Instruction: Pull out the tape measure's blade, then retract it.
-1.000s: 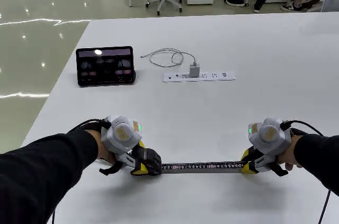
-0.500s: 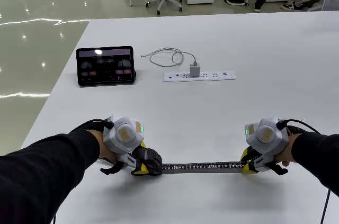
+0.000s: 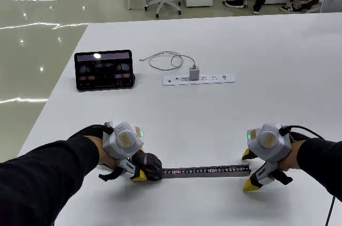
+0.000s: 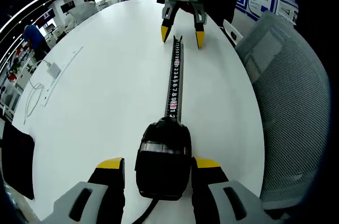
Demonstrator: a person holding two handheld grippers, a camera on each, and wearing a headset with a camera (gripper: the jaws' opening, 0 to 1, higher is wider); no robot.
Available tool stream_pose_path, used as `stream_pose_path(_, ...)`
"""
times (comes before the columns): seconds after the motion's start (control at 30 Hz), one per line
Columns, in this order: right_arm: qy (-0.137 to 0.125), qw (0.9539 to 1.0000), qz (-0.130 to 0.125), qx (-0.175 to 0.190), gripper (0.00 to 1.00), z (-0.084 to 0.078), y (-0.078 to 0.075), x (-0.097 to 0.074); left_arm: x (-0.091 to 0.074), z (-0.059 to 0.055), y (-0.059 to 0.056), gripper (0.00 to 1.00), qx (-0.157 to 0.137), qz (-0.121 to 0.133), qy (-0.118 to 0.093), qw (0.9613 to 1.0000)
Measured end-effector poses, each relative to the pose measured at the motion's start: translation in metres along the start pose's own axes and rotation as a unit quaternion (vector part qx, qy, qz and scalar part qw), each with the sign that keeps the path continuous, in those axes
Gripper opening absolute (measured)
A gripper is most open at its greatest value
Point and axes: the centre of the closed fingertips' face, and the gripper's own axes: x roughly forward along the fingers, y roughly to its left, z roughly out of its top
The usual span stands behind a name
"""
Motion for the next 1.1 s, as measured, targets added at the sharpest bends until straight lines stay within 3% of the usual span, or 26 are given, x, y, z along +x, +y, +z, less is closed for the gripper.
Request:
stream_pose_path(0.1,-0.002,0.9999,-0.012,-0.001,0.55,0.000,-0.003,-0.003,-0.002,-0.004,0.006,0.55,-0.004,0.016,0.005,0.9999)
stream_pose_path(0.2,-0.002,0.9999,-0.016,0.000,0.56,-0.001,-0.004,-0.006,-0.007,-0.007,0.015,0.56,-0.009,0.036,0.008,0.9993)
stream_pose_path(0.27,-0.001,0.9997,-0.020,0.012,0.61,-0.002,-0.005,-0.007,-0.010,-0.005,0.016,0.58,-0.026,0.037,-0.002,0.9990)
stream_pose_path(0.37,-0.009,0.9993,-0.026,0.027,0.66,0.000,-0.007,-0.009,-0.014,-0.004,0.017,0.59,-0.022,0.041,-0.005,0.9989)
stream_pose_path(0.43,-0.012,0.9989,-0.030,0.034,0.69,0.001,-0.007,-0.010,-0.015,-0.003,0.017,0.61,-0.044,0.042,-0.014,0.9980)
stream_pose_path(0.57,-0.012,0.9977,-0.035,0.056,0.71,-0.003,-0.007,-0.011,-0.017,-0.005,0.015,0.72,-0.060,0.042,-0.021,0.9971)
stream_pose_path(0.6,-0.016,0.9972,-0.036,0.064,0.72,-0.002,-0.005,-0.012,-0.018,-0.004,0.016,0.76,-0.061,0.046,-0.032,0.9966)
stream_pose_path(0.7,-0.023,0.9966,-0.042,0.068,0.77,-0.003,-0.003,-0.012,-0.017,-0.007,0.010,0.99,-0.112,0.033,-0.036,0.9925)
stream_pose_path(0.73,-0.025,0.9963,-0.046,0.068,0.78,-0.003,-0.003,-0.013,-0.019,-0.014,0.008,0.98,-0.121,0.028,-0.020,0.9920)
stream_pose_path(0.83,-0.034,0.9949,-0.051,0.081,0.80,-0.004,-0.001,-0.014,-0.022,-0.013,0.013,1.00,-0.113,0.040,-0.046,0.9918)
stream_pose_path(1.07,-0.053,0.9902,-0.074,0.106,0.85,-0.009,-0.002,-0.019,-0.027,-0.017,0.017,1.00,-0.117,0.068,-0.059,0.9891)
stream_pose_path(1.1,-0.056,0.9892,-0.076,0.112,0.86,-0.010,-0.002,-0.020,-0.027,-0.022,0.018,0.99,-0.111,0.075,-0.047,0.9898)
